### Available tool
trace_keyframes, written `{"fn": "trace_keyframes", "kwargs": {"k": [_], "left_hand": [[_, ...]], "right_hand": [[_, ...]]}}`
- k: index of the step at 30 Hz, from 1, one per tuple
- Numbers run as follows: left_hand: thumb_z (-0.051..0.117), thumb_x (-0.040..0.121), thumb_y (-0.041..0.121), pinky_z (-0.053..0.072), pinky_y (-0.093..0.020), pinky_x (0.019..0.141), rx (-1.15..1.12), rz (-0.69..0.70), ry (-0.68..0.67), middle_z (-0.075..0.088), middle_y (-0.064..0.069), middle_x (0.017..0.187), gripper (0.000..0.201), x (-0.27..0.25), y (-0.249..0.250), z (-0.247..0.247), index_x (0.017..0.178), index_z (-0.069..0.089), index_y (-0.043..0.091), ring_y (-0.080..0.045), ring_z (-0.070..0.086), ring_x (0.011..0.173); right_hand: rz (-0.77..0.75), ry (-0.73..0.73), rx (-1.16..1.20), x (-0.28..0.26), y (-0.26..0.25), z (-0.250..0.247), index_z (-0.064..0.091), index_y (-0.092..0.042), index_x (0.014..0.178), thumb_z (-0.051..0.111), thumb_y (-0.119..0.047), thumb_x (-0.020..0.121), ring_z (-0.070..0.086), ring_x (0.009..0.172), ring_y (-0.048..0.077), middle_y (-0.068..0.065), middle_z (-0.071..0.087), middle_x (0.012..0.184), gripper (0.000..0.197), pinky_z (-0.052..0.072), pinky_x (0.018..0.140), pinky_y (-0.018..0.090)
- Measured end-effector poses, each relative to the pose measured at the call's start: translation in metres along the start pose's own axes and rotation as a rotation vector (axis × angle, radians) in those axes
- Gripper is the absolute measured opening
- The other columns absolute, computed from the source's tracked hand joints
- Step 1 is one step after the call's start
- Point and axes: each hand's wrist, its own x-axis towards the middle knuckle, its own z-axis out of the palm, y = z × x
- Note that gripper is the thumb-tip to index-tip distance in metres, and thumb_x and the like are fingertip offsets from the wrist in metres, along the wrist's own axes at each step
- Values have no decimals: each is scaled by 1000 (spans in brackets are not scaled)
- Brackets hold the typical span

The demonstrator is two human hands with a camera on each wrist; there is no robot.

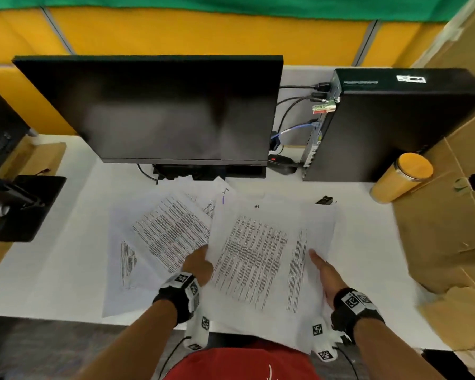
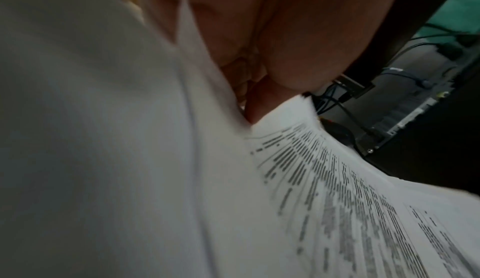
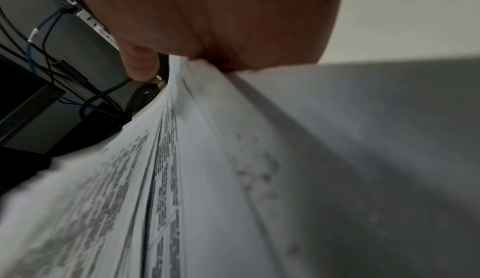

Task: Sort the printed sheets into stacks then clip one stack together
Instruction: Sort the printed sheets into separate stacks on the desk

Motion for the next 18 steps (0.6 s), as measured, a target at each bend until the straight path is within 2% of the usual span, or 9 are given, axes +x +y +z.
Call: {"fn": "trace_keyframes", "kwargs": {"k": [2, 4, 6, 8, 10, 11, 14, 16, 18], "left_hand": [[41, 96, 7, 27, -28, 113, 38, 18, -30, 35, -8, 155, 57, 3, 1, 10, 151, 29, 14, -26, 36, 140], [40, 99, 11, 28, -26, 112, 117, 89, -41, 37, -9, 153, 53, 3, 4, 20, 151, 30, 14, -25, 37, 139], [39, 98, 10, 41, -28, 101, 158, 163, -68, 55, -11, 136, 44, -1, 12, 29, 142, 46, 11, -28, 52, 127], [39, 96, 8, 46, -26, 91, 160, 200, -81, 62, -8, 121, 39, -3, 16, 33, 132, 56, 11, -26, 59, 115], [44, 96, 13, 46, -27, 97, 155, 193, -29, 60, -7, 127, 37, -1, 13, 28, 130, 59, 14, -24, 58, 116], [45, 96, 16, 46, -30, 99, 163, 181, 5, 60, -8, 127, 34, 0, 8, 23, 126, 62, 15, -25, 58, 115], [53, 90, 22, 52, -40, 91, 115, 12, 195, 61, -12, 121, 24, 6, -17, -1, 110, 66, 20, -27, 60, 104], [61, 85, 31, 48, -47, 96, 50, -209, 352, 51, -14, 131, 34, 7, -39, -21, 118, 59, 23, -34, 53, 116], [69, 80, 38, 39, -53, 103, 5, -388, 429, 38, -16, 143, 58, 9, -61, -39, 131, 49, 19, -39, 40, 129]], "right_hand": [[-13, -14, -55, 1, 3, 0, 45, -20, 144, 70, -69, 71, 51, 128, 24, -4, 55, 133, 91, 32, 112, 34], [-38, -16, -126, 4, 9, -1, 58, -21, 131, 83, -71, 50, 63, 113, 25, 1, 66, 126, 98, 44, 107, 44], [-50, -30, -191, 2, 9, 0, 65, -19, 121, 89, -56, 53, 69, 101, 26, 3, 73, 112, 81, 52, 98, 46], [-63, -44, -244, -1, 8, 1, 66, -16, 121, 89, -44, 57, 69, 99, 25, 4, 74, 109, 73, 52, 96, 47], [-78, -43, -324, -1, 5, 1, 66, -15, 120, 89, -42, 60, 68, 101, 26, 5, 73, 112, 70, 51, 98, 49], [-80, -37, -351, -1, 4, 1, 66, -14, 119, 87, -35, 66, 68, 102, 28, 7, 72, 113, 60, 51, 98, 50], [-61, 0, -385, 6, 5, -2, 65, -8, 119, 82, -22, 76, 68, 99, 29, 10, 72, 111, 48, 52, 97, 50], [-56, -5, -387, 8, 6, -2, 65, -9, 120, 83, -22, 75, 68, 98, 29, 10, 72, 110, 50, 52, 96, 50], [-49, -13, -377, 9, 6, -2, 65, -10, 118, 83, -20, 76, 68, 99, 30, 11, 72, 111, 47, 51, 97, 51]]}}
